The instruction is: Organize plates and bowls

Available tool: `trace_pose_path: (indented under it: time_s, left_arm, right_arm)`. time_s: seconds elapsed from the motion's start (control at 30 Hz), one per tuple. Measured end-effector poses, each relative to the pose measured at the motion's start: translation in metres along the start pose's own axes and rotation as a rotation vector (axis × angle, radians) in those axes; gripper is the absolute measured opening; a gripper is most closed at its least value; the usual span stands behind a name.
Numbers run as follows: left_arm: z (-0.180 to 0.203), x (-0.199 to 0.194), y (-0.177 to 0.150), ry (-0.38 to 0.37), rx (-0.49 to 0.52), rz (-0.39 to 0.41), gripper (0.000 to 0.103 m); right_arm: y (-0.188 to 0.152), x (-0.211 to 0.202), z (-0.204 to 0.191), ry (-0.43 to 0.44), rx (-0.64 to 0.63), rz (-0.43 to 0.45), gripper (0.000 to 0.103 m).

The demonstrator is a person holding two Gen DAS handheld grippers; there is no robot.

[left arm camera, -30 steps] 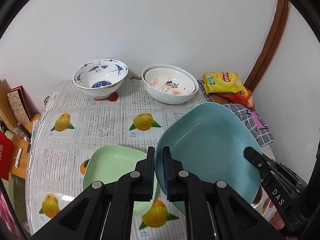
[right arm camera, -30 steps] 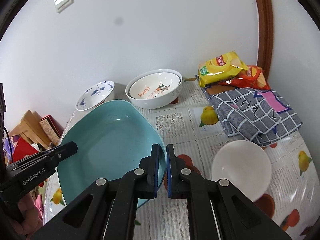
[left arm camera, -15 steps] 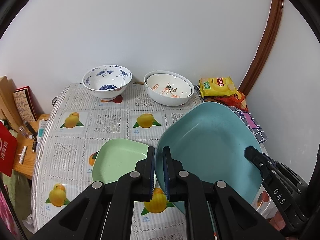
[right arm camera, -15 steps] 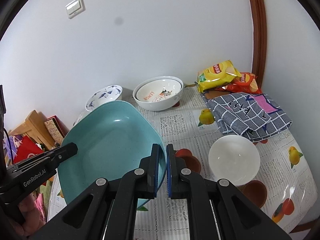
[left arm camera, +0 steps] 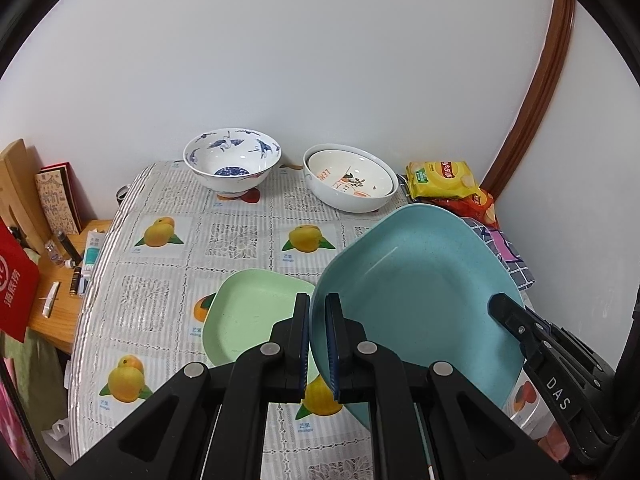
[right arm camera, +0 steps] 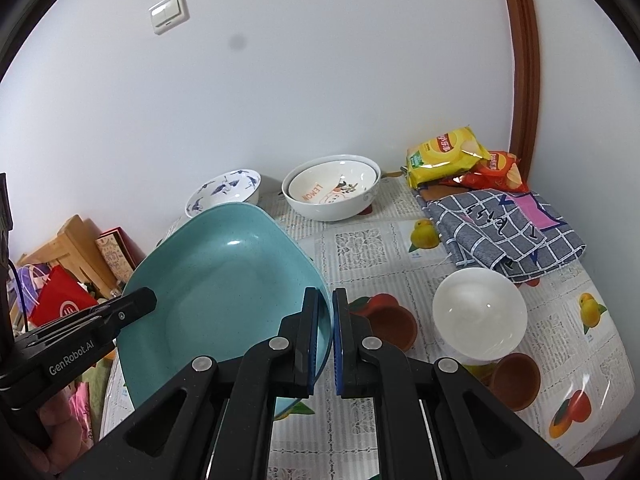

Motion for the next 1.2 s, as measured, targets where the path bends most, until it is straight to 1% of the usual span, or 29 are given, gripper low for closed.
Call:
trace_pose_path:
  time_s: [0.4,1.2]
  left_arm:
    - [-0.019,0.009,-0.003,0.017,-0.03,-0.018,0.008]
    - [-0.06,0.051,-0.014,0.039,-0.084,-0.095,0.008]
  right_arm:
    - [-0.002,0.017,-0.013,0.021,-0.015,-0.018,0.007]
    - [-0.014,0.072,-0.031,0.038,-0.034,-0.104,0.007]
Point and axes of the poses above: each gripper's, at about its wrist camera, not at the fingertips, and x roughly the way its jaws point, z to its right, y to its top, the point moved 2 cm from there along x, roughly the way its jaws point, and after that the axes turned 11 degrees about y, right-handed, at the moved point
